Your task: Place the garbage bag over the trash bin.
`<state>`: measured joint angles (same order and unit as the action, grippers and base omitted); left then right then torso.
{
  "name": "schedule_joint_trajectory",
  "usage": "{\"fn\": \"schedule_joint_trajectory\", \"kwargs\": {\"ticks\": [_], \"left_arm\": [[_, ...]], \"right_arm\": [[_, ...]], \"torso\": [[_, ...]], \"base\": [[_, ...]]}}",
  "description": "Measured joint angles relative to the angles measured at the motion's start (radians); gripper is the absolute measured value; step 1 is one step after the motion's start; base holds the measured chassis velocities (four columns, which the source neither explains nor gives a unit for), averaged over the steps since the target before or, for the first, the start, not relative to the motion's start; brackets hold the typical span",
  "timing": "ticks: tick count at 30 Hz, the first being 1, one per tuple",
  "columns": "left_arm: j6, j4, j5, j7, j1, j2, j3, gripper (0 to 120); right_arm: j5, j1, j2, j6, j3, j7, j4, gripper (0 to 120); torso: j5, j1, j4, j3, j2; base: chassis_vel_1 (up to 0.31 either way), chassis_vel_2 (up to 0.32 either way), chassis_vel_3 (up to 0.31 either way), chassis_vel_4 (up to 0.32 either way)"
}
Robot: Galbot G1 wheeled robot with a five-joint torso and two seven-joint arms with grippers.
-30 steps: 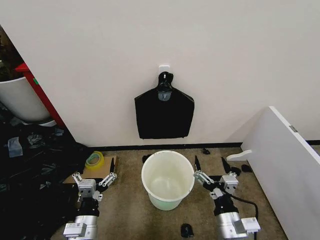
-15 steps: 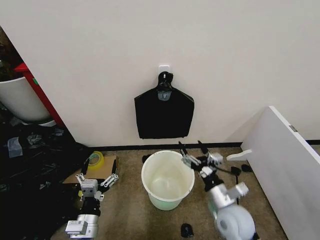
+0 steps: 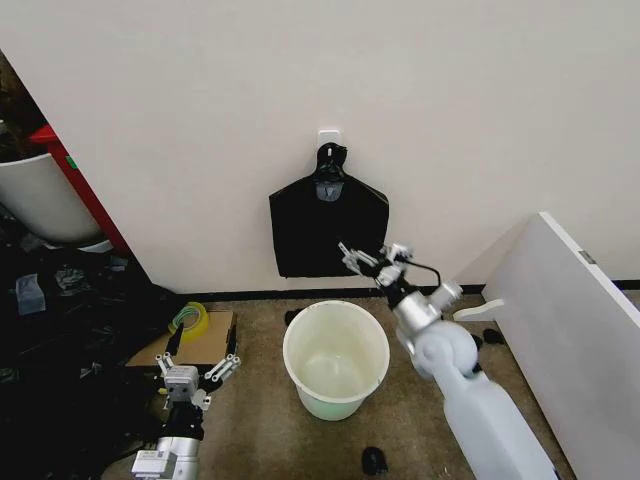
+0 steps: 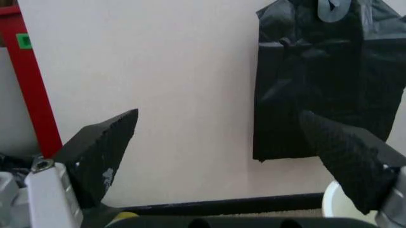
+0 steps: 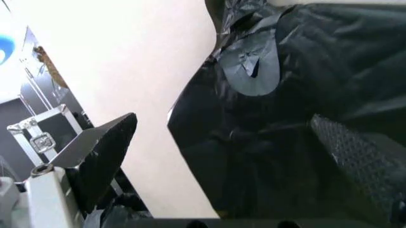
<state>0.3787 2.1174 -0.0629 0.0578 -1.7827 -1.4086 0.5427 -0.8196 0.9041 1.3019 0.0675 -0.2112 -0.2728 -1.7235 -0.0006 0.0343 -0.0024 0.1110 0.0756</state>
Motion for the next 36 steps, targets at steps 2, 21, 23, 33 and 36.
{"fn": "schedule_joint_trajectory", "kwargs": {"ticks": [2,21,23,33,36], "left_arm": [[0.0,0.0,-0.001,0.0,0.0,-0.001,0.008,100],[-0.001,0.005,-0.004,0.005,-0.001,-0.01,0.023,100],[-0.001,0.005,-0.004,0.005,-0.001,-0.01,0.023,100],[-0.003,0.003,-0.005,0.007,0.004,-0.011,0.024,100],[-0.004,0.003,-0.005,0.007,0.006,-0.013,0.022,100]], "right_arm": [[0.006,-0.053,0.01,0.0,0.017,-0.001,0.053,100],[0.013,-0.244,0.079,-0.011,0.05,0.003,0.229,100],[0.013,-0.244,0.08,-0.011,0.05,0.003,0.229,100],[0.018,-0.247,0.09,-0.012,0.06,0.007,0.217,75],[0.017,-0.245,0.088,-0.014,0.06,0.013,0.21,67]], "torso": [[0.0,0.0,0.0,0.0,0.0],[0.0,0.0,0.0,0.0,0.0],[0.0,0.0,0.0,0.0,0.0],[0.0001,0.0,0.0,0.0,0.0],[0.0,0.0,0.0,0.0,0.0]], "base": [[0.0,0.0,0.0,0.0],[0.0,0.0,0.0,0.0],[0.0,0.0,0.0,0.0],[0.0,0.0,0.0,0.0],[0.0,0.0,0.0,0.0]]}}
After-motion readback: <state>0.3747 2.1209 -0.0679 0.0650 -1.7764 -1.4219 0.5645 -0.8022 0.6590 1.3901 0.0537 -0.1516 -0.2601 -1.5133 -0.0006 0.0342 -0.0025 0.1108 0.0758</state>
